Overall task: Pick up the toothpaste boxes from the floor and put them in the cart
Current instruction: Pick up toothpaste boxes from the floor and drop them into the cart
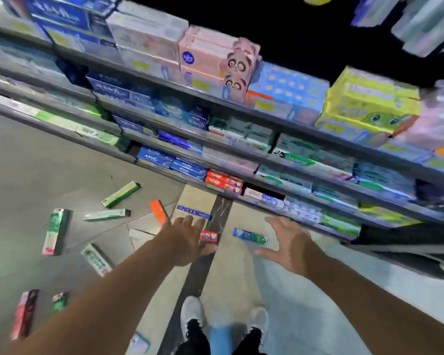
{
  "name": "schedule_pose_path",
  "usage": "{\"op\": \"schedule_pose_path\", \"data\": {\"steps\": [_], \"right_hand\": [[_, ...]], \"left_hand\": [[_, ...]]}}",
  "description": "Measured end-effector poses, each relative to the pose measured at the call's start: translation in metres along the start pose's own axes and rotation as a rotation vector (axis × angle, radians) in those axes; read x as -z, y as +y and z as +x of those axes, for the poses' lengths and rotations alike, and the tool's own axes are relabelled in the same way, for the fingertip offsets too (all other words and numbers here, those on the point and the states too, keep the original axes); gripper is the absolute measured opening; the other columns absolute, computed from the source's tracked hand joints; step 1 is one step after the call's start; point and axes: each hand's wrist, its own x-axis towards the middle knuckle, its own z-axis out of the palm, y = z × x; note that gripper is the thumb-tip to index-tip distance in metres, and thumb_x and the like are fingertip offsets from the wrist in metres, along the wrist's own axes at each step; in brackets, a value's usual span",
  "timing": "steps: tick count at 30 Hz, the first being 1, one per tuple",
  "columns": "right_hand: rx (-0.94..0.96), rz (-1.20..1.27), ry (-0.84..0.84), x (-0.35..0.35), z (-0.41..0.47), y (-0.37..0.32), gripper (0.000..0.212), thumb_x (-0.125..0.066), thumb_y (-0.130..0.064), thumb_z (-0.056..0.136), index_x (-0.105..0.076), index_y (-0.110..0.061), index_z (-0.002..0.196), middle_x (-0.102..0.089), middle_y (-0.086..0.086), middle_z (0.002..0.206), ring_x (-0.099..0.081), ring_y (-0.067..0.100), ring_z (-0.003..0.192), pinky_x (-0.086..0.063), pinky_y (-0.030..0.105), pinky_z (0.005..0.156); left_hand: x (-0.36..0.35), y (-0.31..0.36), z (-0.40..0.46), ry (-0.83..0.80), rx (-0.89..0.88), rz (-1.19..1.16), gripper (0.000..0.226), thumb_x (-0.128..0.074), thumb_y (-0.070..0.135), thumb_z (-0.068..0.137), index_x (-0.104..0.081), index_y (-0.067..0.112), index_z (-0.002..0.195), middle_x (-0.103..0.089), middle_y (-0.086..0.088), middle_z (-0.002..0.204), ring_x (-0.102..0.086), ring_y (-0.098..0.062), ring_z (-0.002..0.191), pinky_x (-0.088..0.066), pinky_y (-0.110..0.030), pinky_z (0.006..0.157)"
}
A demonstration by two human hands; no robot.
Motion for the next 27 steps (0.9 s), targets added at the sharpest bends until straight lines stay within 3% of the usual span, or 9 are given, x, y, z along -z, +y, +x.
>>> {"op": "schedule_pose_path", "data": {"steps": [4,10,15,20,22,27], "right_hand": [[-0.027,0.028,0.000,-0.098,0.069,0.043,0.092,-0.066,-0.068,0.076,-0.033,-0.023,0.150,-0.042,0.002,0.147,-0.040,0.020,0.135,-0.032,0.032,0.110],[-0.079,0.087,0.092,-0.251,0.188,0.097,0.084,-0.077,-0.055,0.074,-0.047,-0.017,0.141,-0.053,0.008,0.132,-0.052,0.027,0.121,-0.040,0.037,0.103],[-0.127,0.061,0.099,-0.347,0.284,0.135,0.086,-0.080,-0.050,0.073,-0.044,-0.017,0.143,-0.051,0.008,0.134,-0.051,0.027,0.122,-0.038,0.034,0.104],[-0.156,-0.093,0.098,-0.410,0.351,0.165,0.075,-0.078,-0.049,0.076,-0.045,-0.018,0.136,-0.052,0.004,0.129,-0.053,0.024,0.117,-0.042,0.037,0.099],[-0.181,-0.115,0.107,-0.428,0.369,0.175,0.070,-0.078,-0.047,0.077,-0.047,-0.018,0.133,-0.054,0.003,0.125,-0.056,0.022,0.113,-0.043,0.034,0.095],[-0.211,-0.383,0.147,-0.456,0.387,0.182,0.043,-0.072,-0.033,0.083,-0.046,-0.022,0.115,-0.056,-0.001,0.109,-0.059,0.020,0.103,-0.040,0.033,0.079]], "left_hand": [[-0.097,-0.002,0.088,-0.074,0.005,0.057,0.086,-0.031,0.074,0.090,-0.012,0.023,0.156,-0.025,-0.010,0.157,-0.028,-0.031,0.143,-0.027,-0.051,0.114],[-0.230,-0.004,0.232,-0.049,-0.032,0.139,0.087,-0.042,0.069,0.089,-0.014,0.020,0.155,-0.024,-0.011,0.157,-0.029,-0.031,0.141,-0.028,-0.050,0.111],[-0.308,-0.028,0.341,-0.021,-0.042,0.217,0.091,-0.053,0.067,0.086,-0.016,0.018,0.154,-0.028,-0.011,0.154,-0.033,-0.032,0.139,-0.035,-0.051,0.108],[-0.362,-0.040,0.411,0.004,-0.051,0.425,0.103,-0.064,0.066,0.079,-0.012,0.015,0.152,-0.039,-0.011,0.148,-0.044,-0.032,0.133,-0.041,-0.053,0.105],[-0.375,-0.042,0.428,-0.013,-0.012,0.485,0.099,-0.068,0.060,0.080,-0.017,0.014,0.150,-0.043,-0.010,0.144,-0.047,-0.031,0.129,-0.042,-0.050,0.104],[-0.388,-0.035,0.448,-0.011,0.044,0.453,0.061,-0.067,0.033,0.089,-0.033,0.014,0.136,-0.052,-0.008,0.126,-0.057,-0.027,0.115,-0.048,-0.038,0.088]]}}
